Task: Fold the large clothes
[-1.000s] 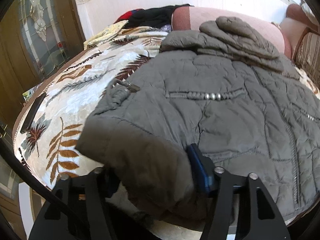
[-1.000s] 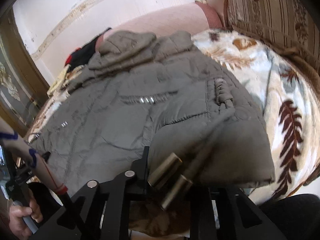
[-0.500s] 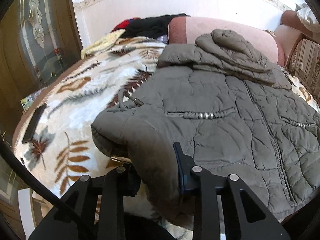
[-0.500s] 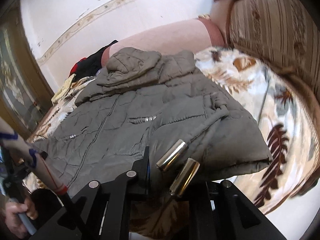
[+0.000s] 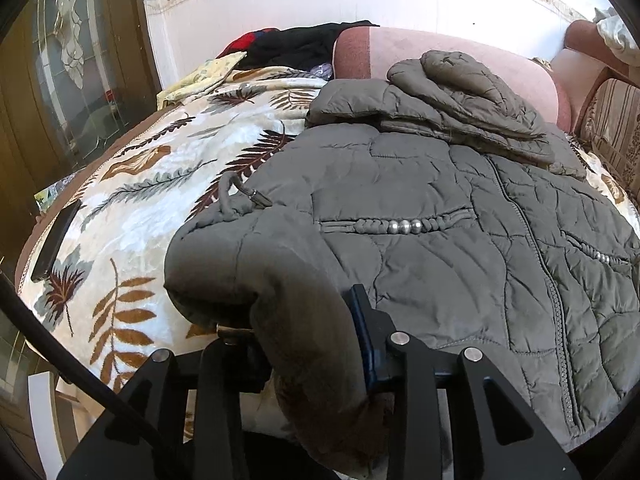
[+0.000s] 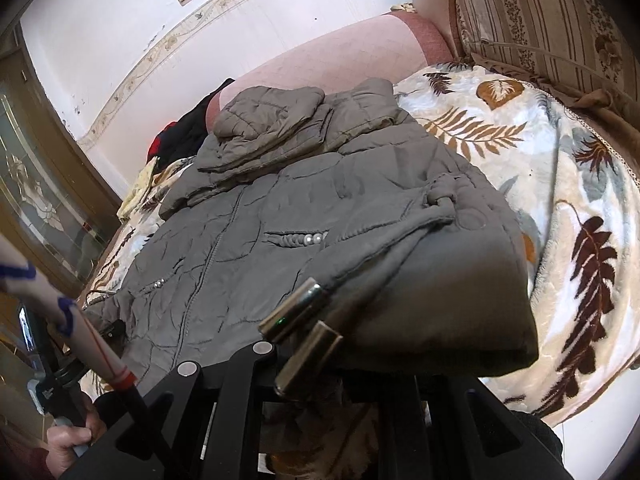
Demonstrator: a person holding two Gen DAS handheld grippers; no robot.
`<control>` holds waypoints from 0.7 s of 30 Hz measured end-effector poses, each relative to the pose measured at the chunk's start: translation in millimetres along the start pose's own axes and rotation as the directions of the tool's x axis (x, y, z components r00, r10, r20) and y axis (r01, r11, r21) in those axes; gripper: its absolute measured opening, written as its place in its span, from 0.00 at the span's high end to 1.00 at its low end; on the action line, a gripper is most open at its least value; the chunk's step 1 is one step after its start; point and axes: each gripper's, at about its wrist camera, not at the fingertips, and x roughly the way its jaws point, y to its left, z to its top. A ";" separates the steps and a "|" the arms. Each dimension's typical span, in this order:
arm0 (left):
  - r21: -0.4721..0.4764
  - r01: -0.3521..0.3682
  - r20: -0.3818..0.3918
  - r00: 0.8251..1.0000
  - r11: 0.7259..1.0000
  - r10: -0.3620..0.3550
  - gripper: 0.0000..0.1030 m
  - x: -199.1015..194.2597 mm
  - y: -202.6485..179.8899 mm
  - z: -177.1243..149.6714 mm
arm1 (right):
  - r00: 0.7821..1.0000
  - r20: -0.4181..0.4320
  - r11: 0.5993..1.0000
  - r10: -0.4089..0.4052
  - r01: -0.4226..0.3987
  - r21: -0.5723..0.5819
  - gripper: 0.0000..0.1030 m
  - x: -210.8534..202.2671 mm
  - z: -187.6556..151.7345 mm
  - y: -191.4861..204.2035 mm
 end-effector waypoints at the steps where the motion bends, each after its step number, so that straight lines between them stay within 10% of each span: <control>1: -0.004 0.003 -0.003 1.000 1.000 -0.003 0.68 0.2 -0.7 -0.4 | 1.000 0.000 1.000 0.006 -0.006 0.007 0.83 0.8 -0.4 -0.7; 21: 0.019 -0.010 -0.006 1.000 1.000 0.011 0.66 3.4 -0.5 -4.5 | 1.000 -0.024 0.999 0.001 -0.001 0.032 0.83 5.7 -3.0 -1.7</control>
